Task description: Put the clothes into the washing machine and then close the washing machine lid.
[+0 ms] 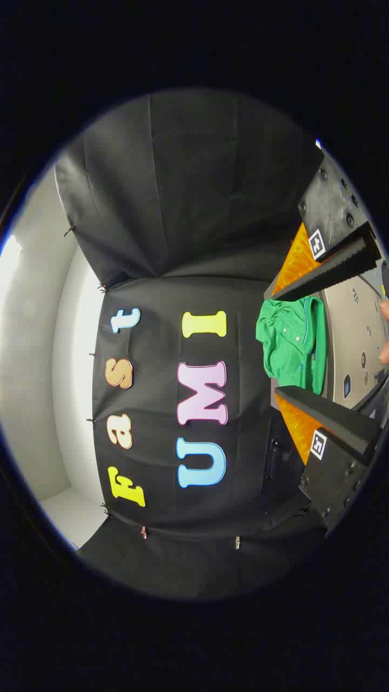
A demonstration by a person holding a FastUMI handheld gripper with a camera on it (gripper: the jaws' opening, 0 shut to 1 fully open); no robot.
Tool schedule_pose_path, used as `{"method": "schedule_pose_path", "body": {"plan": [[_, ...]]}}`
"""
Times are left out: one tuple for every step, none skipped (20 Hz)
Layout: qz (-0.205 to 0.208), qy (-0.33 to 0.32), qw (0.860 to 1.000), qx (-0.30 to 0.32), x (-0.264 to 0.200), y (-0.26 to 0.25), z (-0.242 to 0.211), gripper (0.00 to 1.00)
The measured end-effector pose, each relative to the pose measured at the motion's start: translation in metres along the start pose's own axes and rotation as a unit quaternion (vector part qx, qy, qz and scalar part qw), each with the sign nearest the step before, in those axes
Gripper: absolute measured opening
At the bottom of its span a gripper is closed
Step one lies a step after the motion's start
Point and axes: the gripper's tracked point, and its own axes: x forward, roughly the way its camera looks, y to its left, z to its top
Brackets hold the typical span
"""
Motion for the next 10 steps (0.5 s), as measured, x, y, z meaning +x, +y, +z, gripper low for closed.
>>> {"method": "schedule_pose_path", "body": {"plan": [[0.0,-0.001,1.0,-0.001,0.0005,0.0007,0.0004,0.98],[-0.001,0.0,1.0,-0.002,0.0006,0.0012,0.0004,0.98],[-0.001,0.001,1.0,-0.002,0.0008,0.0014,-0.0011,0.98],[-0.001,0.002,1.0,-0.001,0.0005,0.0019,-0.0013,0.98],[-0.001,0.003,1.0,-0.001,0.0002,0.002,-0.0023,0.98],[0.0,0.004,1.0,-0.001,0.0006,0.0022,-0.0027,0.98],[0.0,0.005,1.0,-0.002,0.0013,0.002,-0.0033,0.98],[0.0,0.005,1.0,-0.002,0.001,0.0016,-0.0034,0.98],[0.0,0.005,1.0,-0.002,0.0019,0.0019,-0.0041,0.98],[-0.001,0.004,1.0,-0.001,0.0016,0.0009,-0.0036,0.98]]}}
